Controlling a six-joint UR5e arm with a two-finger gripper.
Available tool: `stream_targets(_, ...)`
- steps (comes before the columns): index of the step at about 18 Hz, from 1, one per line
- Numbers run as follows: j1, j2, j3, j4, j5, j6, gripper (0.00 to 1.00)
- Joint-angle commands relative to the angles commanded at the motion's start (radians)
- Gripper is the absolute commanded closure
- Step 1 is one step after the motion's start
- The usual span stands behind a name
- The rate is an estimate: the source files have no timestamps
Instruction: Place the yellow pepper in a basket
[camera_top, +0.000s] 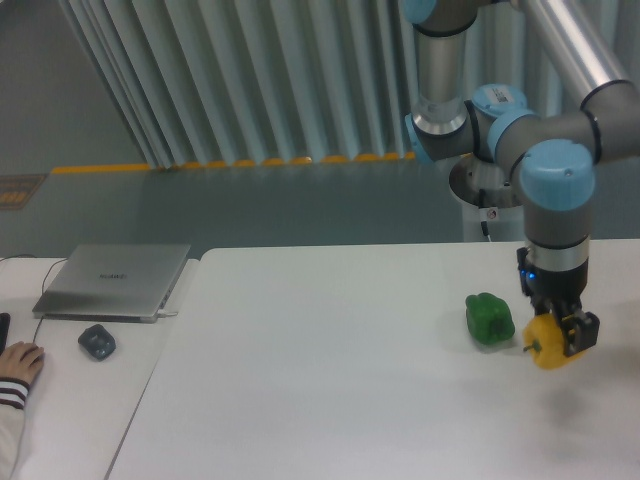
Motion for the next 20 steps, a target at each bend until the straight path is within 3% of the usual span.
stream_targets(2, 0.048, 0.002, -0.002, 0.02, 0.003, 0.109, 0.63)
stream_targets(4, 0.065, 0.0, -0.002, 0.081, 0.005, 0.183, 0.63)
stream_targets(7, 0.082, -0.008, -0.006, 0.151, 0.012, 0.18, 0.59)
stream_targets(9, 0.153, -0.009, -0.031, 0.265, 0.034, 0.179, 0.6)
stream_targets(13, 0.207, -0.023, -0.04, 0.297, 0.055, 0.231, 0.6)
stream_targets(19, 0.233, -0.048, -0.086, 0.362, 0.248, 0.254, 0.58)
stream_targets(20, 0.253, -0.048, -0.087, 0.363, 0.25, 0.318, 0.58)
